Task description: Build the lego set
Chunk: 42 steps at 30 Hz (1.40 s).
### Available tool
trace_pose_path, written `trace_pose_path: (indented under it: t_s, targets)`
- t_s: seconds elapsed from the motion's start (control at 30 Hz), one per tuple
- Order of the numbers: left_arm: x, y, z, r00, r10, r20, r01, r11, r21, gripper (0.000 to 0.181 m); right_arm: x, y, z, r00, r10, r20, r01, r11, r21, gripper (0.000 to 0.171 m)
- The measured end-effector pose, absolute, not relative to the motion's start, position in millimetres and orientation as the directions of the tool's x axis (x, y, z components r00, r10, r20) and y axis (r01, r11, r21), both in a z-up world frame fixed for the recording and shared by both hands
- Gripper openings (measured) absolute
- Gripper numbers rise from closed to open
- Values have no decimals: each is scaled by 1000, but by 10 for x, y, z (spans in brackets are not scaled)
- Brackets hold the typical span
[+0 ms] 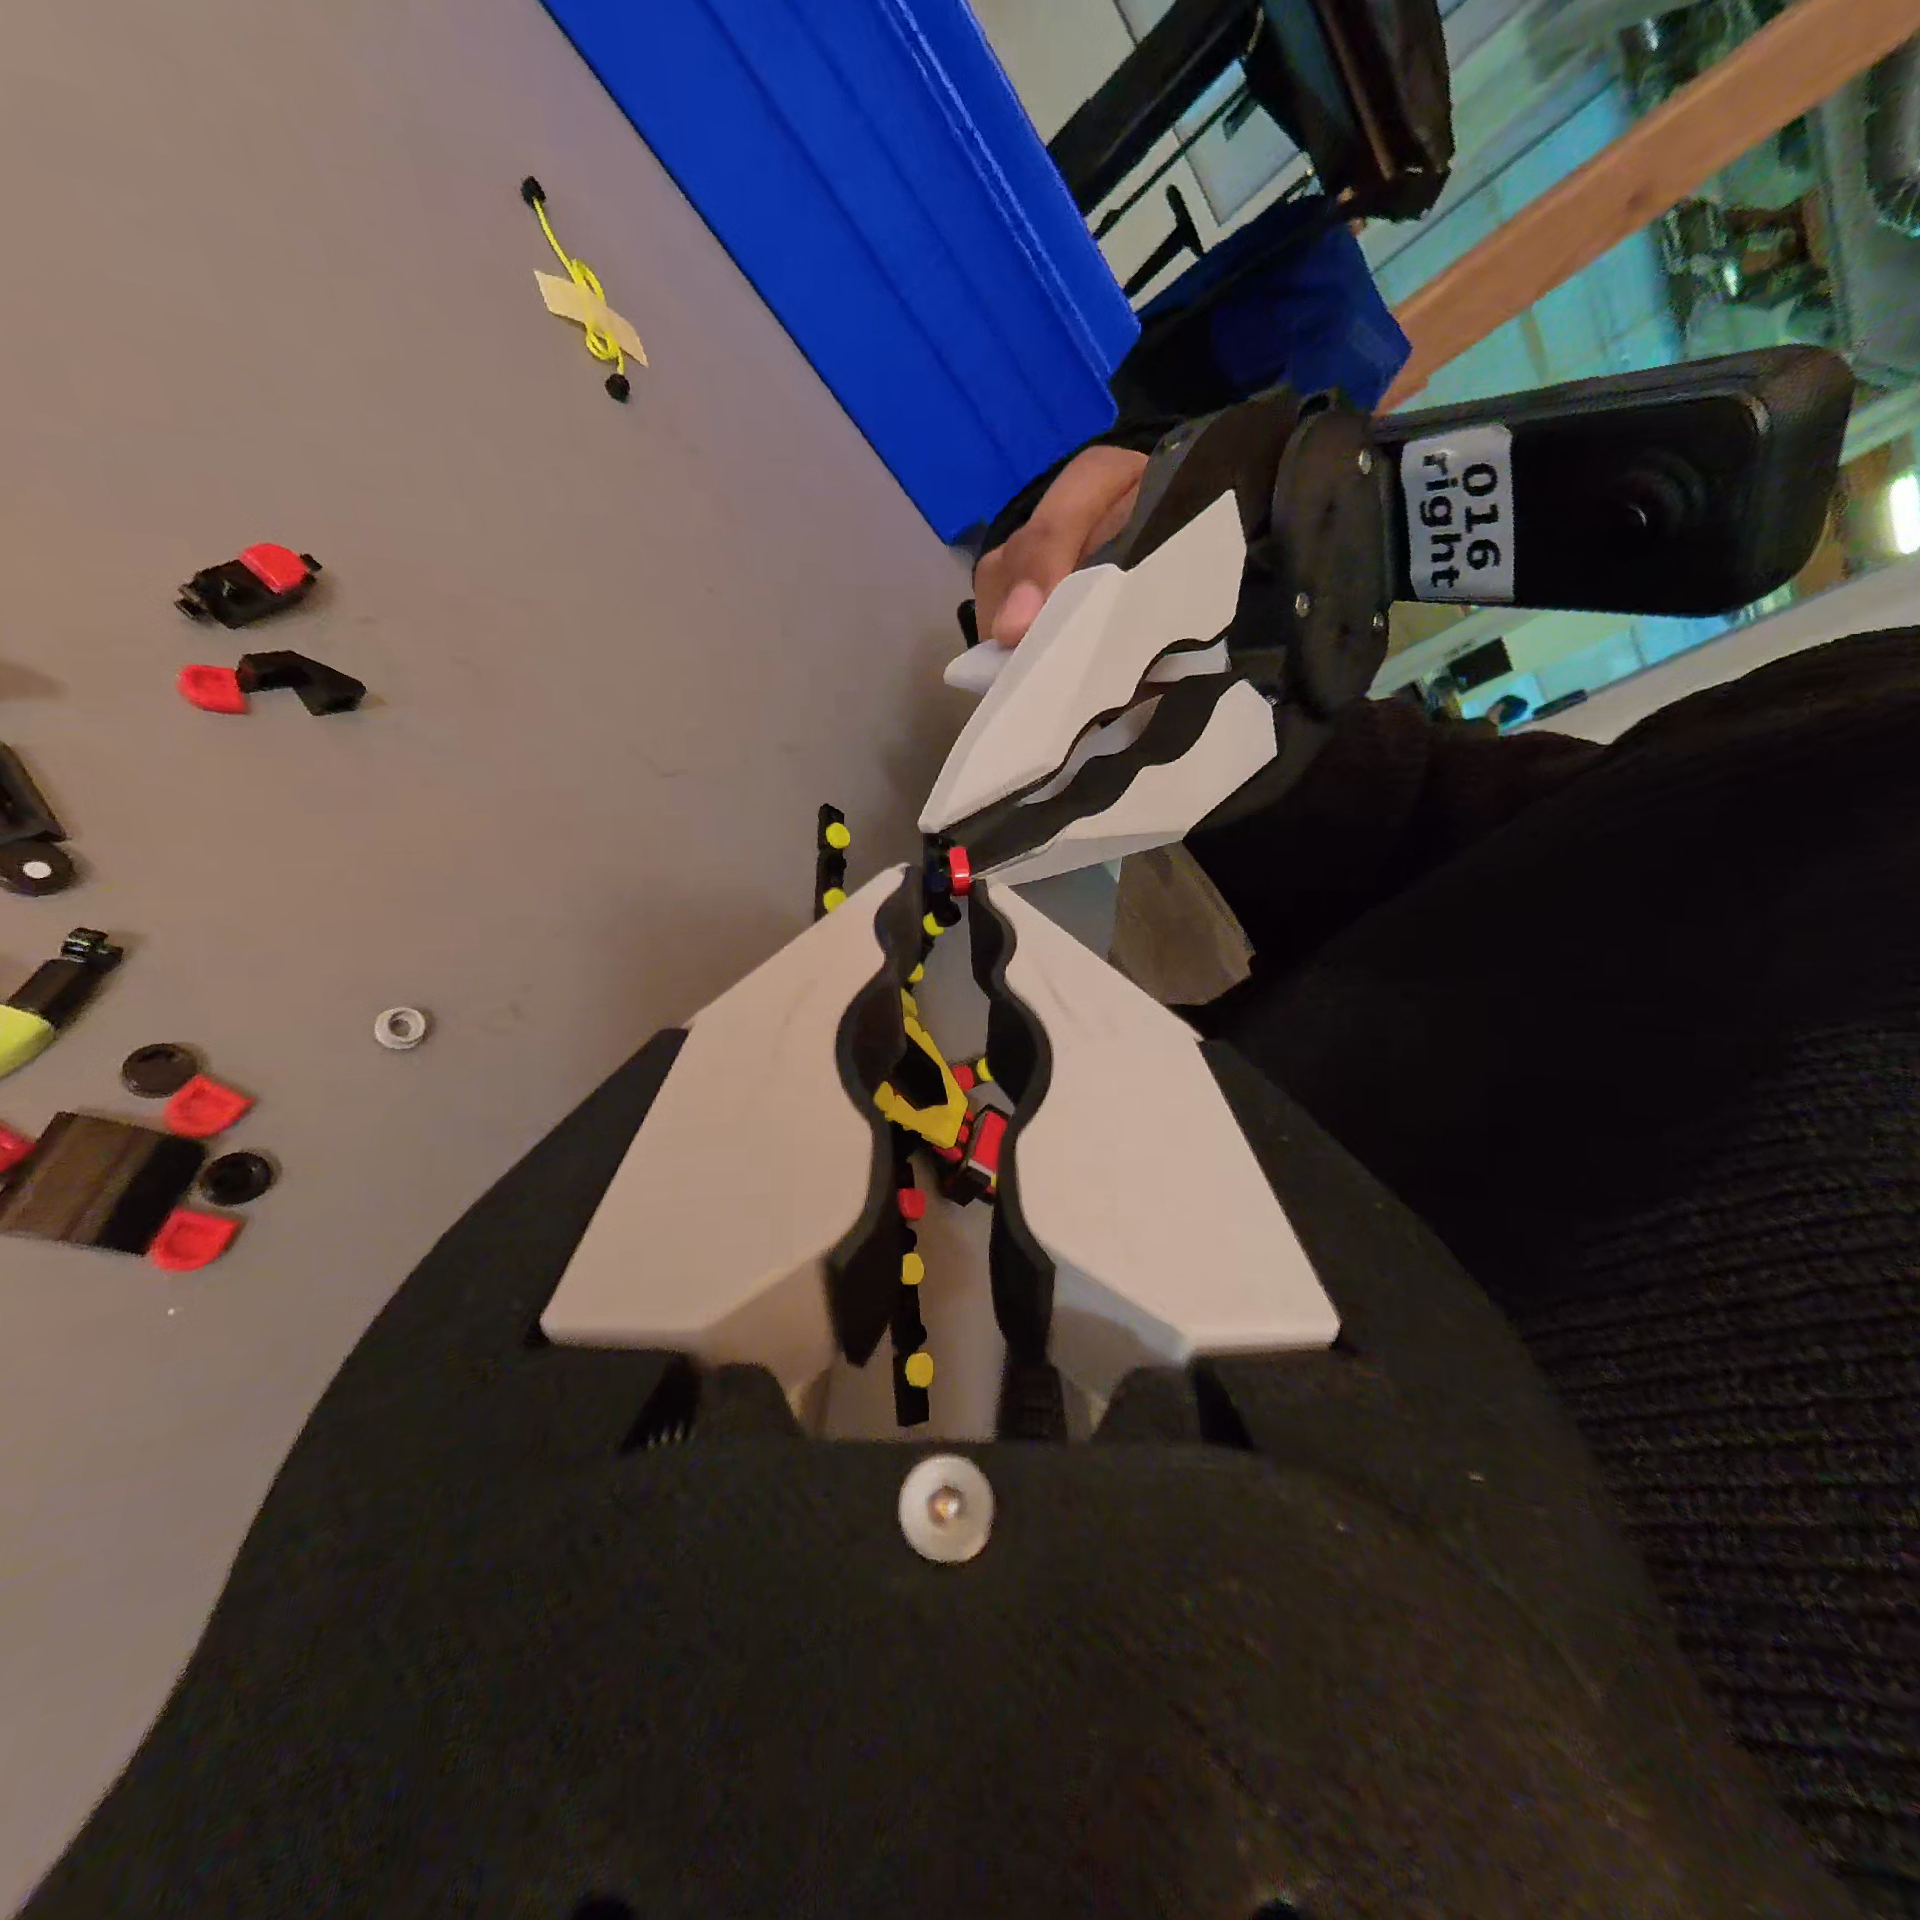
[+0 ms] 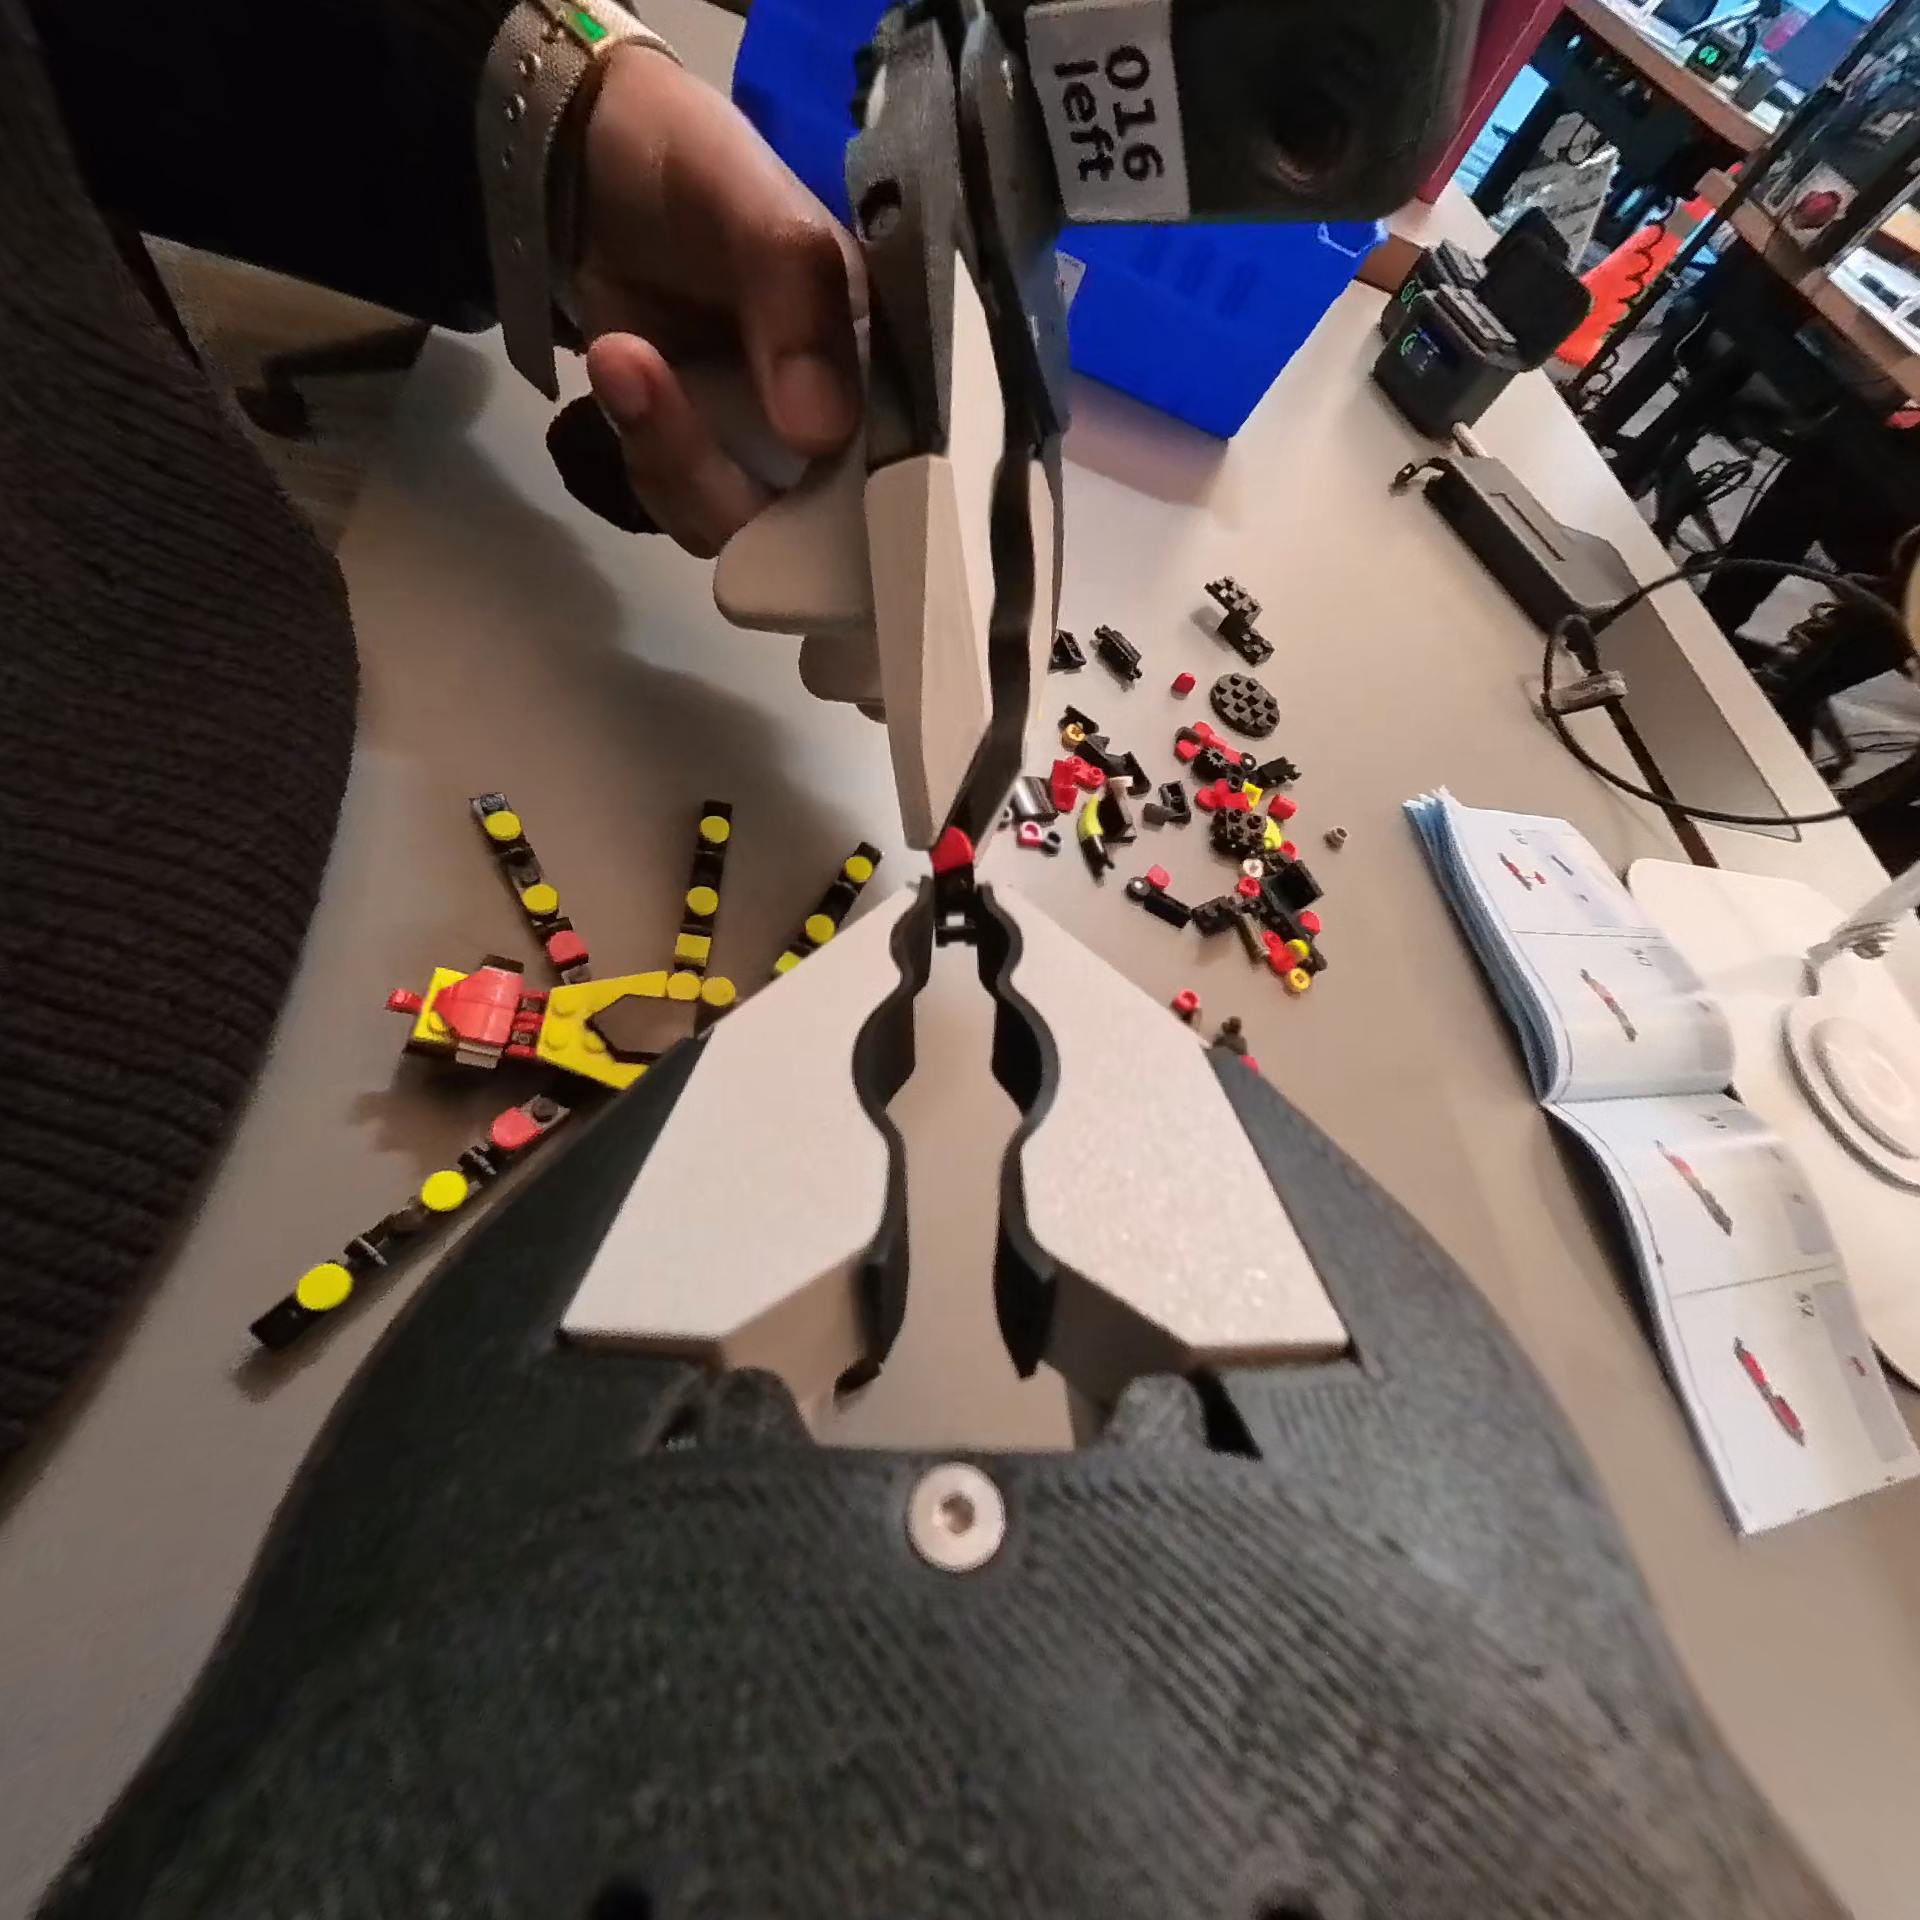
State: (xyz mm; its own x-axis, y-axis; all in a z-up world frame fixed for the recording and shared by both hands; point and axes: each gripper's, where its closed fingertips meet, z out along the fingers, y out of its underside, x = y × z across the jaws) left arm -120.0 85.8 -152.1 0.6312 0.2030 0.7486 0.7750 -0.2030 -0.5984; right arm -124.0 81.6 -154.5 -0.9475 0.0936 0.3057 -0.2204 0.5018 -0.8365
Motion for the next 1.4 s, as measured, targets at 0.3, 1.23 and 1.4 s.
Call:
trace_pose_path:
  t_s: [0.3,1.23,1.4]
  targets:
    - [-1151,921,-1468,728,163,666,685,-205,-699,5,-1166,826,-1501,-986,127,-107,146,352,-925,29]
    - [-1010,973,-1579,913,127,388,408,-334,-850,6,-1046,881,-1564,-916,-11,-400,374,335,-865,4]
    - [-991,970,-1679,944,143,298,330,-410,-850,5,-1023,885,-1658,-915,-3,-403,370,391,-843,4]
